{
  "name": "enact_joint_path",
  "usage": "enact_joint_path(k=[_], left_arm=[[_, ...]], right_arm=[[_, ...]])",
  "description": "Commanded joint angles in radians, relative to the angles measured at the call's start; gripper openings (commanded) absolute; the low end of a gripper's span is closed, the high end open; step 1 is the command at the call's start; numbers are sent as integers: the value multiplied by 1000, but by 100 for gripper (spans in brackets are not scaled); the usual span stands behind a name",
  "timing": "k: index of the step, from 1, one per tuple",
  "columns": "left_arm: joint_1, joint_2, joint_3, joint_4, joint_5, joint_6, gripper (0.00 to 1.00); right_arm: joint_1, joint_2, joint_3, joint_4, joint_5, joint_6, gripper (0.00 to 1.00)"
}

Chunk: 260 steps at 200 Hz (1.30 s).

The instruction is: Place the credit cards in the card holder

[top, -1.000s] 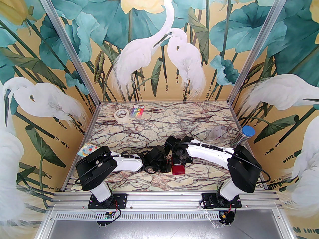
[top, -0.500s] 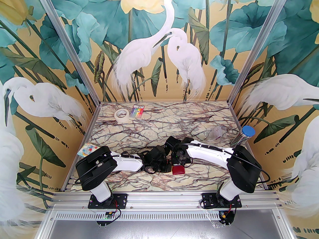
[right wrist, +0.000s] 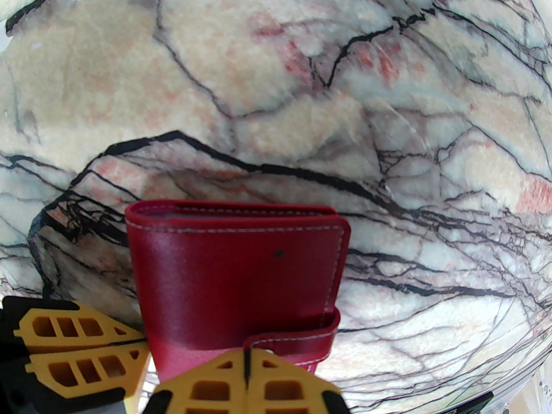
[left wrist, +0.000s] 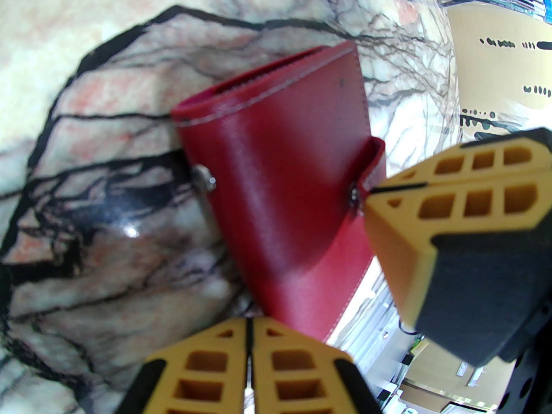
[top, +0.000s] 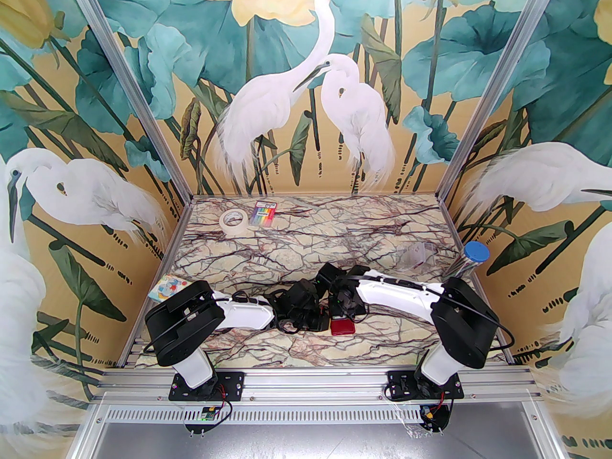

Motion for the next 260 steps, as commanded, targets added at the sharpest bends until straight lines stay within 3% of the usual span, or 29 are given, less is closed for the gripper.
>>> enact_joint_path(k=[1,260], left_arm=[[0,23,1,11,13,-7,8],[0,25,1,10,15,-6,8]], right_arm=[[6,23,-13,6,-6,-17,0],[-10,45,-79,77,-30,-3,0]])
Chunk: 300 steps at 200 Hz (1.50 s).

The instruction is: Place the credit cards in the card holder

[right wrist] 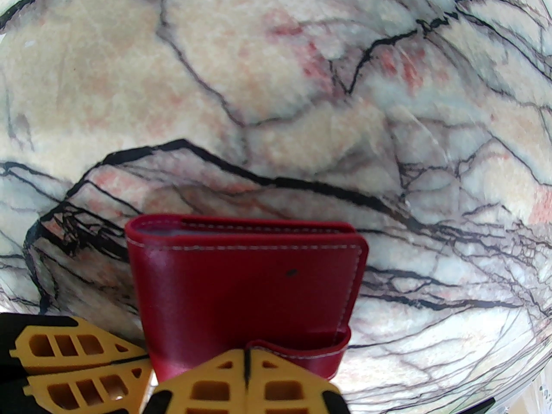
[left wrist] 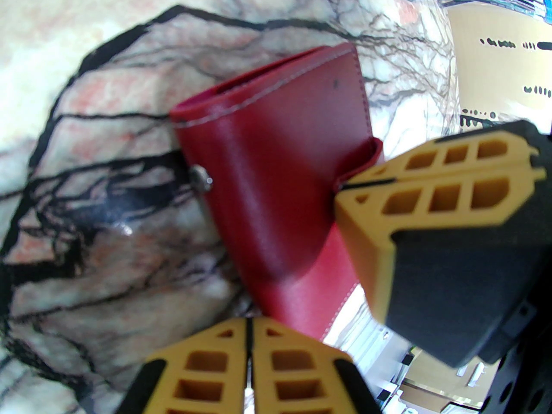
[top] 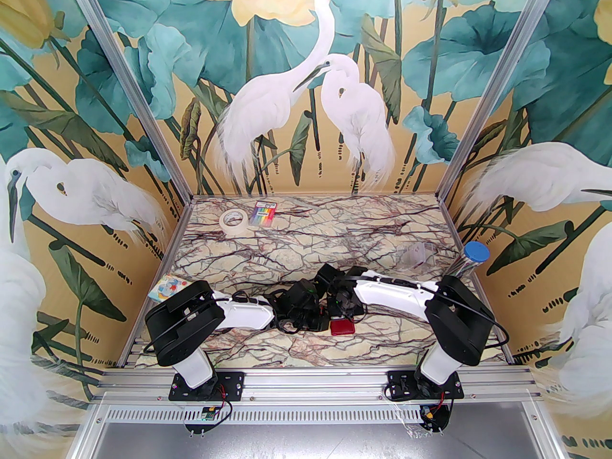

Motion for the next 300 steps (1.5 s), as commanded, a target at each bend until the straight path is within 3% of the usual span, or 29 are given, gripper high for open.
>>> enact_joint_path(k=[1,90,111,126,156,215,300], left_arm=[[1,24,1,10,15,-6,8],[-1,-30,-25,29,12,0,8],[-1,-75,-38,38,11,5,13],[-1,-89,-52,88,38,-12,18],[-2,-72,-68,230,114,-66,19],[-5,-12,-42,254,91,-87,12],[-6,57,-5,137,31,-110,8]], right_arm=[[-10,24,-61,27,-19,5,0],[-69,-75,-142,125,-102,-1,0],[-79,-101,-154,131,-112,-4,0],[-90,-122,-170,149,-128,-2,0],[-108,-158,-208,182,-160,2,0],[-141,-207,-259,225,-198,6,0],[-187,-251,-272,243,-257,-7,0]])
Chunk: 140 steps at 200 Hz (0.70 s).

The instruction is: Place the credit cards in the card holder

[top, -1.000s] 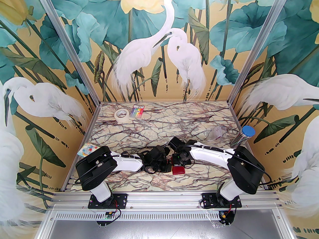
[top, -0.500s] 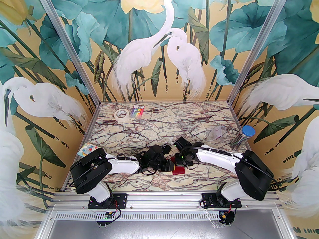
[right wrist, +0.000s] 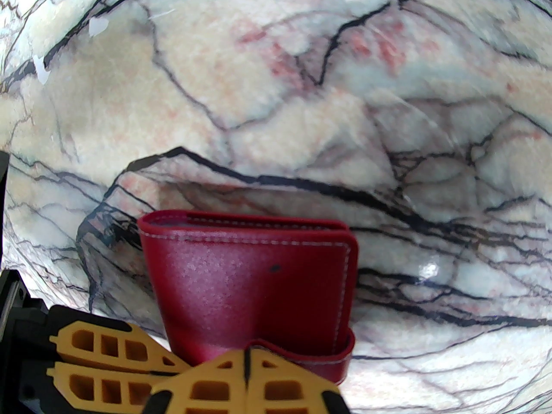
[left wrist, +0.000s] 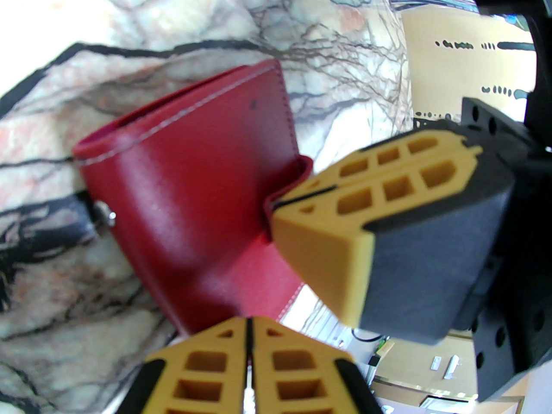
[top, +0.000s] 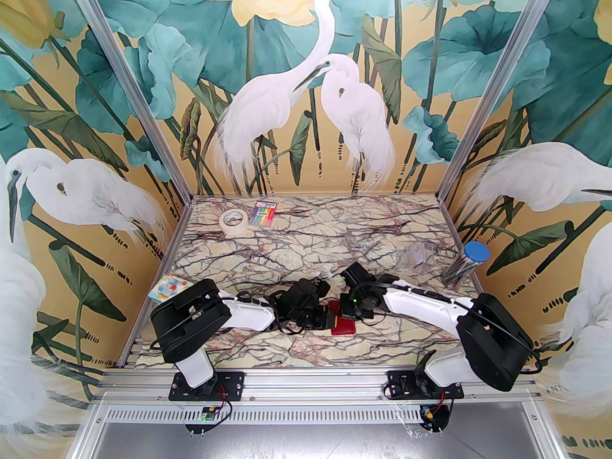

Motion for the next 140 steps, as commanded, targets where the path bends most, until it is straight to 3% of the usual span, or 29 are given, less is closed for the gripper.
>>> enact_joint_path(k=[1,140], left_arm=[[-6,20,15,-66,-42,-11,8],[-6,39,22,-80,-49,-14,6]], right_arm=[[-14,-24,-15,-15,-19,-8,0],[-56,-23,-44,26,-108,-19,0]])
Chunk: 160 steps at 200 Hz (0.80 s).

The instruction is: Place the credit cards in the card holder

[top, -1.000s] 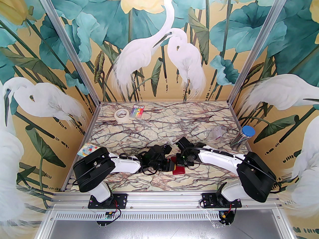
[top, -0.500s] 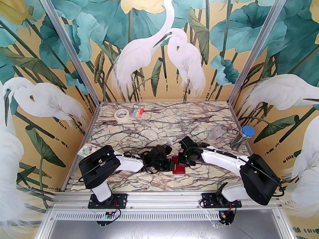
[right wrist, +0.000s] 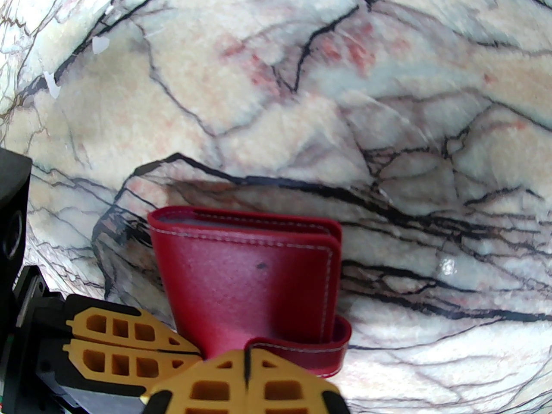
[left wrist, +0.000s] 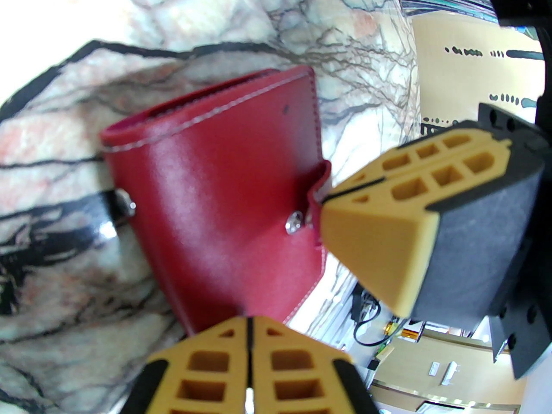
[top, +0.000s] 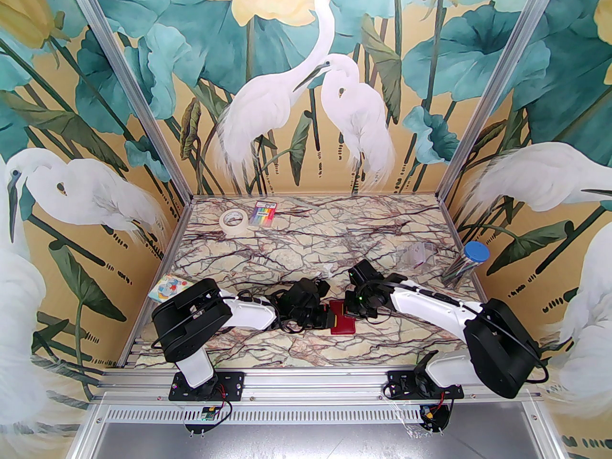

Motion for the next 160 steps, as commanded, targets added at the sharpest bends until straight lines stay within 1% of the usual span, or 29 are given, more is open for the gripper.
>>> enact_joint_path(k=[1,42,127,160], left_arm=[[-6,30,9,-50,-40,-7,6],[-6,31,8,-47,-41,-7,6],[-6,36,6,-43,-37,-5,6],[-6,35,6,-42,-36,-5,6]], right_arm=[[-3,14,-17,24,-33,-17,0],[-3,22,-28,53,-64,-18,0],[-3,51,-26,29,8,-15,0],[-4,27,-20,25,16,-12,0]])
